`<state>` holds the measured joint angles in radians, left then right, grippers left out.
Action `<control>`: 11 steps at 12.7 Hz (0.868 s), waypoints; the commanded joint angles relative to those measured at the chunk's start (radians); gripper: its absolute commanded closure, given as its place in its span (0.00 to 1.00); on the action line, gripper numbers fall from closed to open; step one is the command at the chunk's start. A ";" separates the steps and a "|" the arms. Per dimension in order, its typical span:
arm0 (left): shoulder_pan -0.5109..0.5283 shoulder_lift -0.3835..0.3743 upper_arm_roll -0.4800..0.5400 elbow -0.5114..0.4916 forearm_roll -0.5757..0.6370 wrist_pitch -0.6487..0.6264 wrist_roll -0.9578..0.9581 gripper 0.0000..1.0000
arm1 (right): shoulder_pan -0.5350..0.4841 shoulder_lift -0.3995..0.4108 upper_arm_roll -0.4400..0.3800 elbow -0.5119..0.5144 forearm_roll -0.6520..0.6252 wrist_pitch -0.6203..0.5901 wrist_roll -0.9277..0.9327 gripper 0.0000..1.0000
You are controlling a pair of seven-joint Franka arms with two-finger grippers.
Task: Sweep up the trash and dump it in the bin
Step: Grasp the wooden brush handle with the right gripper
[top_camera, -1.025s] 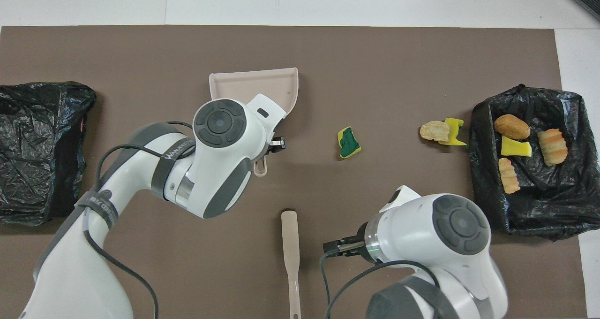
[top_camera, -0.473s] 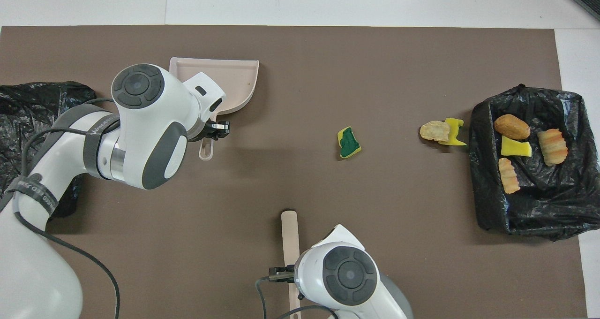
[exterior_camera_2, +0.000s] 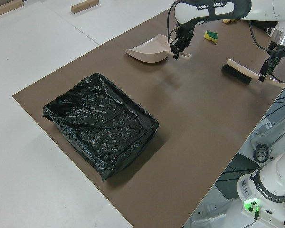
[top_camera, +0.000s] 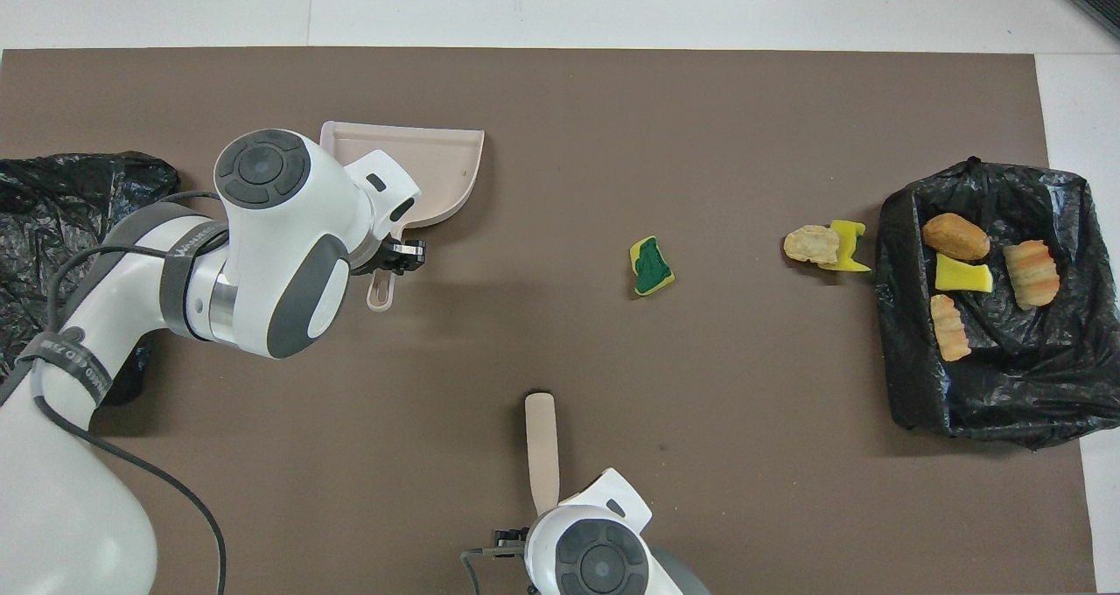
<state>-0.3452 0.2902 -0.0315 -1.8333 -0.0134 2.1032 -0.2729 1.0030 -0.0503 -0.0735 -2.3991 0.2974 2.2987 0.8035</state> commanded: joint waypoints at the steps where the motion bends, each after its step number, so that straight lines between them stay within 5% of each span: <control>1: 0.020 -0.039 -0.008 -0.038 0.013 -0.008 0.017 1.00 | 0.005 0.009 -0.005 0.000 -0.017 0.010 0.029 0.31; 3: 0.022 -0.039 -0.008 -0.041 0.013 -0.008 0.024 1.00 | 0.003 0.009 -0.005 0.008 -0.021 0.007 0.045 0.41; 8: 0.022 -0.046 -0.008 -0.052 0.013 -0.008 0.044 1.00 | -0.001 0.007 -0.006 0.018 -0.035 -0.028 0.034 1.00; 11: 0.020 -0.046 -0.010 -0.052 0.013 -0.020 0.046 1.00 | -0.073 0.001 -0.009 0.134 -0.049 -0.201 -0.019 1.00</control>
<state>-0.3352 0.2806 -0.0330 -1.8485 -0.0133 2.1025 -0.2398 0.9871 -0.0388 -0.0804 -2.3458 0.2736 2.2062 0.8127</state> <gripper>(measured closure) 0.687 0.740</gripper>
